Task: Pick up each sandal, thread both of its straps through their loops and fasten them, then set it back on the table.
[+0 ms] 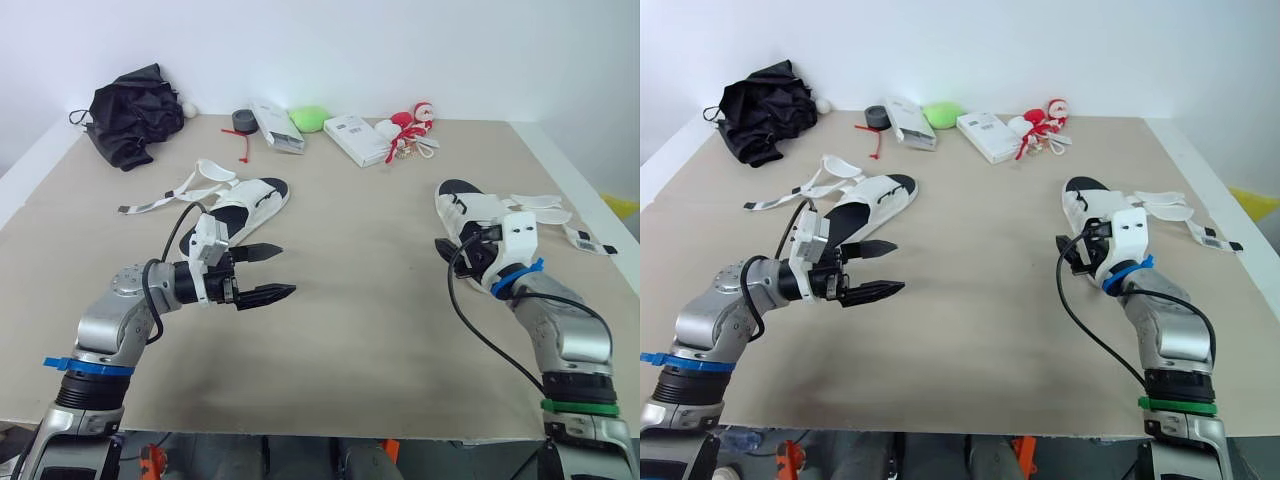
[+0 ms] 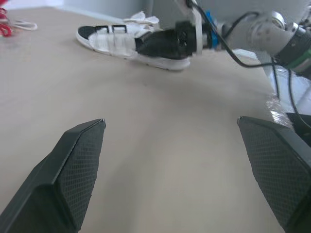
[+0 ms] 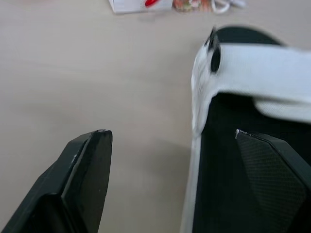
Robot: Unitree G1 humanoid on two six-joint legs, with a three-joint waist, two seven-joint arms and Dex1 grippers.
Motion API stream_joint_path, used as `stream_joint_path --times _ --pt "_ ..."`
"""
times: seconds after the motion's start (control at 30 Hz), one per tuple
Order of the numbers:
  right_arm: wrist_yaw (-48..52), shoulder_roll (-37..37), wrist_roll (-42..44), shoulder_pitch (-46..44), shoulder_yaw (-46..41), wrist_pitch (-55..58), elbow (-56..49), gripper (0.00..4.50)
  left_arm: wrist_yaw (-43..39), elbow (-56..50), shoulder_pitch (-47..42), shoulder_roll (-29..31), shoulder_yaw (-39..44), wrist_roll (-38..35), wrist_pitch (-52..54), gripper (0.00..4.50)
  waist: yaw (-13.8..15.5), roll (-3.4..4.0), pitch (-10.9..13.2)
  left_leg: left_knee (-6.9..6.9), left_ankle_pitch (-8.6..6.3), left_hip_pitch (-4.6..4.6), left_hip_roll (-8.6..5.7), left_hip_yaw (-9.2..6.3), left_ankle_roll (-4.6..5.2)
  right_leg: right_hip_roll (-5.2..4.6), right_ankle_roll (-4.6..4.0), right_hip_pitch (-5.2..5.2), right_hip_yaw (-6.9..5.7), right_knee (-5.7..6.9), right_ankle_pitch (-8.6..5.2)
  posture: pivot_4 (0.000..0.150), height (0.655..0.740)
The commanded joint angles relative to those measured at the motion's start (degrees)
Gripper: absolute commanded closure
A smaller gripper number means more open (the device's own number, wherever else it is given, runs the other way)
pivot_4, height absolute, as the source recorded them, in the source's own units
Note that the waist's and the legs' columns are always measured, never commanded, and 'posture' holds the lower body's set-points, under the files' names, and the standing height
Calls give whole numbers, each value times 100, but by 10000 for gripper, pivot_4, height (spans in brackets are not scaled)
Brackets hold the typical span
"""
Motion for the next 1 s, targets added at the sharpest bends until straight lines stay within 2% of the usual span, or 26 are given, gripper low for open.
stream_joint_path --times 0.03,0.17,0.53,0.57,0.63,0.67,0.7,0.73,0.77,0.93,1.0 --pt "2 90 -214 -480 75 -428 545 1179 149 -300 -151 -37 100 -132 37 0 -32 1 1 2 0 0 1 3 0 1 1 -1 4 0 5 1500 7400" --pt "-301 229 -449 -975 17 -788 1368 1179 257 -385 -179 -15 130 -149 75 0 -80 1 1 9 5 1 2 5 1 3 5 0 7 1 18 1500 7400" --pt "-623 303 -785 -1995 22 -1214 3243 1179 950 -260 -111 -471 306 43 -481 0 -95 0 0 22 10 1 0 19 3 3 20 1 24 0 36 1500 7400" --pt "-657 332 -811 -2078 23 -1269 3409 5109 949 -217 -83 -481 315 65 -550 0 -96 0 0 23 11 1 0 19 4 3 19 1 25 0 39 1500 7400" --pt "-669 356 -832 -2170 27 -1404 3646 7399 929 -158 -42 -490 301 87 -634 0 -99 0 0 24 16 2 0 22 7 3 21 2 28 -1 48 1500 7400" --pt "-678 363 -833 -2190 22 -1449 3717 11760 916 -139 -30 -490 289 96 -657 0 -101 -1 -1 24 18 2 0 24 10 3 21 2 30 -2 50 1500 7400" --pt "-690 381 -833 -2192 14 -1515 3784 13875 889 -114 -30 -478 263 115 -684 0 -103 -1 -1 24 21 2 0 23 11 3 20 2 29 -2 52 1500 7400" --pt "-697 399 -832 -2181 11 -1566 3813 19108 860 -94 -37 -465 242 125 -697 0 -105 -2 -1 24 23 2 -1 23 12 3 21 3 29 -2 54 1500 7400" --pt "-702 415 -825 -2159 7 -1601 3809 21046 836 -83 -44 -458 230 128 -705 0 -105 -2 -1 24 26 2 0 23 14 3 21 3 29 -2 57 1500 7400" --pt "-708 477 -755 -1996 -26 -1699 3682 40699 716 102 -189 -452 152 174 -761 0 -103 -2 -1 24 40 3 -1 22 19 4 23 3 28 -2 68 1500 7400" --pt "-662 500 -696 -1848 -63 -1715 3508 44072 634 228 -294 -481 94 209 -789 0 -98 -3 -2 24 41 3 1 19 19 8 21 4 26 -2 69 1500 7400"
